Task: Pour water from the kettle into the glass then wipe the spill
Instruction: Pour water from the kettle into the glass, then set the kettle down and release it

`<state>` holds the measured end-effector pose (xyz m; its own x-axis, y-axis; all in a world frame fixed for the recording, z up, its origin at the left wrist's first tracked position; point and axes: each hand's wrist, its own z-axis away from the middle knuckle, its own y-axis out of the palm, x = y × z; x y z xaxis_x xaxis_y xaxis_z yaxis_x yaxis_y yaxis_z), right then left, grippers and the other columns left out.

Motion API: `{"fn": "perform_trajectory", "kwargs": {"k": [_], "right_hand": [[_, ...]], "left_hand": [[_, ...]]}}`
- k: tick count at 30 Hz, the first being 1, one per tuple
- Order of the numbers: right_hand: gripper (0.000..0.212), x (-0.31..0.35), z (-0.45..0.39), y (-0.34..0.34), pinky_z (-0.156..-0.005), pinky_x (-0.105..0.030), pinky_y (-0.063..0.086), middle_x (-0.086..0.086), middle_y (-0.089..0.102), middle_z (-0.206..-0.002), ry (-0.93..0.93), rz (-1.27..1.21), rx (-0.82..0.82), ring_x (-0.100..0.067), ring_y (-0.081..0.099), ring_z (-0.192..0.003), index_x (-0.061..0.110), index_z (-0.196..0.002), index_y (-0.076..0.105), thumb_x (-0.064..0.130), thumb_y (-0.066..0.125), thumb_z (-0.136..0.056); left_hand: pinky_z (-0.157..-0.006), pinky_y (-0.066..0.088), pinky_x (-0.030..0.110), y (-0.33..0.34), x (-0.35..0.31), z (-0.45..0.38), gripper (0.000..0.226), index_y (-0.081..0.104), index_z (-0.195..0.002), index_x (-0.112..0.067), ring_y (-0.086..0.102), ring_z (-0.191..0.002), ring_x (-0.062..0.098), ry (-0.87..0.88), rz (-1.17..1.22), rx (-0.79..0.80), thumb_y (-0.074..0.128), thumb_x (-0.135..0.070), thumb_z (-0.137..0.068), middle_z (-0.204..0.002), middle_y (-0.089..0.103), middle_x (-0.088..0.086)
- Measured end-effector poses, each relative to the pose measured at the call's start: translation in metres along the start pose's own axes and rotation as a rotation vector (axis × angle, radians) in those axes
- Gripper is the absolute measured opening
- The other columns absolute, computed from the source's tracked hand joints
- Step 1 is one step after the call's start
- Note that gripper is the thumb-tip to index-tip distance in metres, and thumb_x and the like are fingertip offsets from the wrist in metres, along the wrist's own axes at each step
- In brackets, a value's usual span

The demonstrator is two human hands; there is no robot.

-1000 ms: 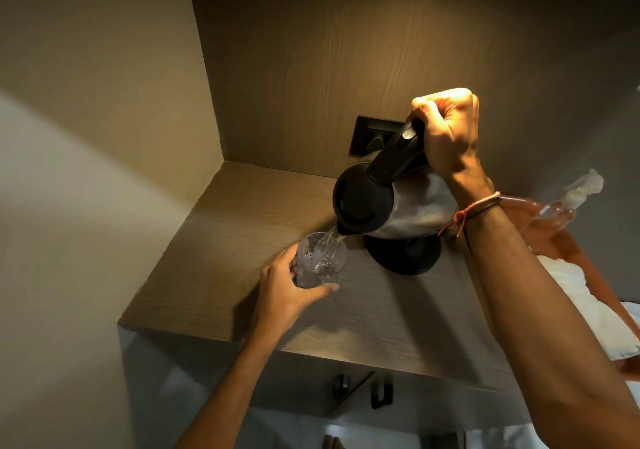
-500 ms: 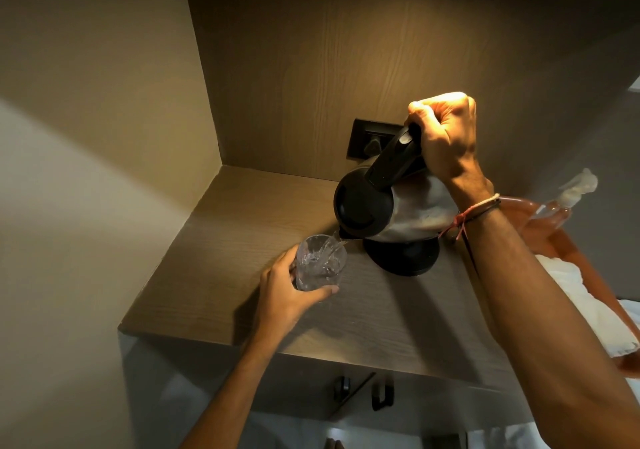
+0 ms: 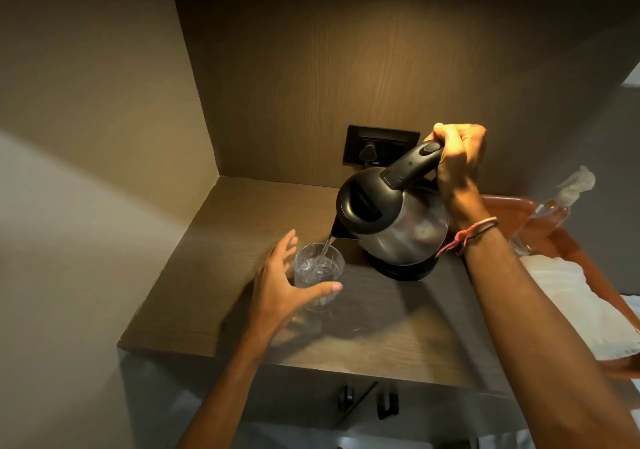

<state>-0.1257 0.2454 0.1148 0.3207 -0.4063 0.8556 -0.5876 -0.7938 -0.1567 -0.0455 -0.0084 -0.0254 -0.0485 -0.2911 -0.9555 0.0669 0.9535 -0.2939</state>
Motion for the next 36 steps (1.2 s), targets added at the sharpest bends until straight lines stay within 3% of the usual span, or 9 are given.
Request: {"fn": "perform_trajectory", "kwargs": {"k": [8, 13, 16, 20, 23, 25, 27, 31, 36], "right_hand": [[0.016, -0.049, -0.020, -0.022, -0.084, -0.046, 0.047, 0.005, 0.055, -0.083, 0.401, -0.264, -0.369, -0.021, 0.056, -0.090, 0.024, -0.066, 0.054, 0.037, 0.059, -0.072], [0.022, -0.087, -0.021, -0.039, -0.072, -0.045, 0.045, -0.005, 0.059, -0.082, 0.537, -0.388, -0.462, -0.026, 0.057, -0.081, 0.025, -0.065, 0.059, 0.046, 0.060, -0.059], [0.017, -0.099, -0.019, -0.046, -0.071, -0.042, 0.042, 0.001, 0.057, -0.072, 0.565, -0.408, -0.510, -0.021, 0.055, -0.073, 0.022, -0.066, 0.056, 0.036, 0.061, -0.074], [0.031, -0.123, -0.022, -0.052, -0.070, -0.042, 0.044, -0.006, 0.058, -0.077, 0.606, -0.464, -0.468, -0.024, 0.055, -0.075, 0.021, -0.067, 0.058, 0.050, 0.059, -0.056], [0.032, -0.120, -0.019, -0.055, -0.072, -0.043, 0.045, -0.003, 0.061, -0.075, 0.593, -0.427, -0.407, -0.024, 0.058, -0.078, 0.021, -0.067, 0.061, 0.051, 0.062, -0.057], [0.025, -0.105, -0.010, -0.060, -0.075, -0.044, 0.048, 0.002, 0.064, -0.074, 0.467, -0.288, -0.334, -0.022, 0.061, -0.081, 0.024, -0.069, 0.064, 0.049, 0.062, -0.076], [0.029, -0.092, -0.002, -0.063, -0.080, -0.041, 0.053, 0.002, 0.070, -0.086, 0.198, -0.048, -0.244, -0.017, 0.065, -0.087, 0.021, -0.087, 0.069, 0.040, 0.049, -0.097], [0.042, -0.059, 0.014, -0.071, -0.119, -0.045, 0.038, -0.015, 0.061, -0.141, -0.463, 0.494, -0.018, -0.030, 0.054, -0.135, 0.012, -0.135, 0.060, 0.034, 0.054, -0.099], [0.069, -0.019, 0.048, -0.078, -0.128, -0.061, 0.020, -0.024, 0.032, -0.165, -0.635, 0.876, 0.086, -0.038, 0.025, -0.156, 0.020, -0.156, 0.039, 0.055, 0.054, -0.098]], "left_hand": [[-0.117, 0.044, 0.039, 0.021, -0.069, -0.059, 0.099, 0.052, -0.146, -0.028, 0.052, -0.138, 0.012, 0.158, -0.123, 0.228, 0.095, -0.045, -0.059, -0.146, 0.059, -0.004], [-0.112, 0.050, 0.042, 0.055, -0.083, -0.092, 0.067, 0.066, -0.121, -0.027, 0.064, -0.122, 0.009, 0.182, -0.164, 0.251, 0.095, -0.039, -0.062, -0.121, 0.071, -0.012], [-0.104, 0.052, 0.022, 0.072, -0.084, -0.095, 0.065, 0.065, -0.122, -0.026, 0.062, -0.122, 0.009, 0.169, -0.172, 0.285, 0.095, -0.030, -0.065, -0.119, 0.068, -0.015], [-0.078, 0.044, -0.005, 0.080, -0.087, -0.094, 0.073, 0.060, -0.132, -0.023, 0.056, -0.125, 0.010, 0.147, -0.161, 0.284, 0.094, -0.024, -0.069, -0.125, 0.063, -0.012], [-0.101, 0.049, 0.014, 0.079, -0.088, -0.094, 0.075, 0.060, -0.135, -0.021, 0.057, -0.131, 0.012, 0.132, -0.203, 0.289, 0.094, -0.030, -0.068, -0.134, 0.065, -0.008], [-0.113, 0.049, 0.036, 0.078, -0.090, -0.088, 0.080, 0.056, -0.141, -0.023, 0.055, -0.134, 0.011, 0.122, -0.215, 0.296, 0.092, -0.033, -0.071, -0.141, 0.063, -0.007], [-0.120, 0.040, 0.038, 0.076, -0.093, -0.077, 0.089, 0.045, -0.152, -0.026, 0.048, -0.140, 0.010, 0.160, -0.266, 0.239, 0.088, -0.041, -0.075, -0.150, 0.053, -0.009], [-0.127, 0.022, 0.052, 0.057, -0.104, -0.048, 0.096, 0.025, -0.162, -0.024, 0.017, -0.159, 0.025, 0.432, -0.601, -0.133, 0.059, -0.069, -0.084, -0.171, 0.022, 0.011], [-0.126, 0.016, 0.063, 0.037, -0.142, -0.004, 0.080, 0.018, -0.163, -0.022, 0.015, -0.157, 0.043, 0.709, -0.999, -0.492, 0.034, -0.069, -0.100, -0.167, 0.016, 0.031]]}}
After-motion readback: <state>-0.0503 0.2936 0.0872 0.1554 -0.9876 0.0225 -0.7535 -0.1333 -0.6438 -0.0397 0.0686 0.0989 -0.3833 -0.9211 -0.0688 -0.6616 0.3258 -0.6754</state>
